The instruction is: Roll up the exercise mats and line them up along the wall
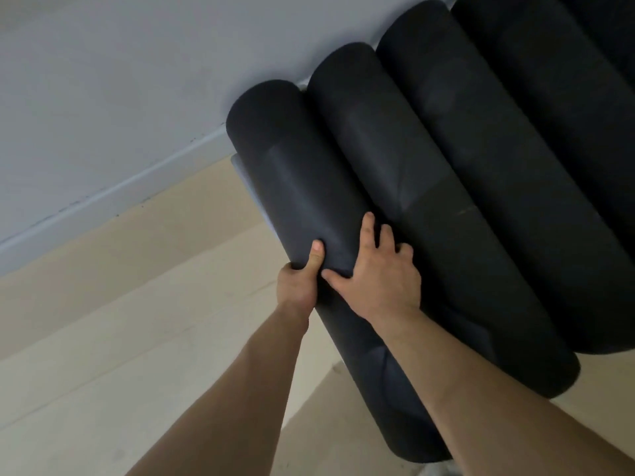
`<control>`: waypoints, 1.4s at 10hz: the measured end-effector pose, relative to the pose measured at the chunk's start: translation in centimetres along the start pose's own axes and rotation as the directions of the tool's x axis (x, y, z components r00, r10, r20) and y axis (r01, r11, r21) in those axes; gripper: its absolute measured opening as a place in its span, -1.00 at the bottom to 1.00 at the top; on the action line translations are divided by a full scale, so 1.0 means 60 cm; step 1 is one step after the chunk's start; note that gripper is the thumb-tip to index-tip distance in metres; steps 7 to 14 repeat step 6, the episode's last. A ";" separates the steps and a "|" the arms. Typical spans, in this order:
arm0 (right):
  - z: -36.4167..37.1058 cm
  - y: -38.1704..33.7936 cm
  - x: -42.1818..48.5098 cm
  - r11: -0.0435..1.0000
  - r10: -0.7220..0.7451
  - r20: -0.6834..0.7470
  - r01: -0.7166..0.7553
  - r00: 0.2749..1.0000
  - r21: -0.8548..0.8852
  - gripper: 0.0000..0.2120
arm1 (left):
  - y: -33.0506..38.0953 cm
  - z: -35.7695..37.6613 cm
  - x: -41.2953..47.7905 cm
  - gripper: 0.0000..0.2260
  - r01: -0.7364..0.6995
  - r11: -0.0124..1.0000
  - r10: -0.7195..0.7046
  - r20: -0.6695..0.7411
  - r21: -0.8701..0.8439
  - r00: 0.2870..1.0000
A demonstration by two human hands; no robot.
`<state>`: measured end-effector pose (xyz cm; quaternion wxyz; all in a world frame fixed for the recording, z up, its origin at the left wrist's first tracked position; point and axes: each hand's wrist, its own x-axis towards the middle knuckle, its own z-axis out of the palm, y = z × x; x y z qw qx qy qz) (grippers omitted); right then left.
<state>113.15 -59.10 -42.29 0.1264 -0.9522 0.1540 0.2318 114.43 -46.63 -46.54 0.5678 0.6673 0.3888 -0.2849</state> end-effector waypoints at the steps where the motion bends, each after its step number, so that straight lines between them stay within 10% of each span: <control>1: -0.002 0.018 0.013 0.999 -0.053 0.041 0.054 0.998 -0.007 0.07 | 0.023 0.005 -0.009 -0.55 -0.016 0.993 0.014 0.013 0.120 1.000; 5: -0.276 0.077 -0.242 0.994 -0.016 0.127 0.030 0.992 -0.108 -0.28 | 0.098 -0.138 -0.359 -0.30 -0.224 0.528 0.238 0.110 0.819 0.965; 14: -0.368 0.090 -0.336 0.999 -0.011 0.091 0.014 0.996 -0.032 -0.38 | 0.118 -0.182 -0.493 -0.30 -0.256 0.496 0.325 0.097 0.830 0.941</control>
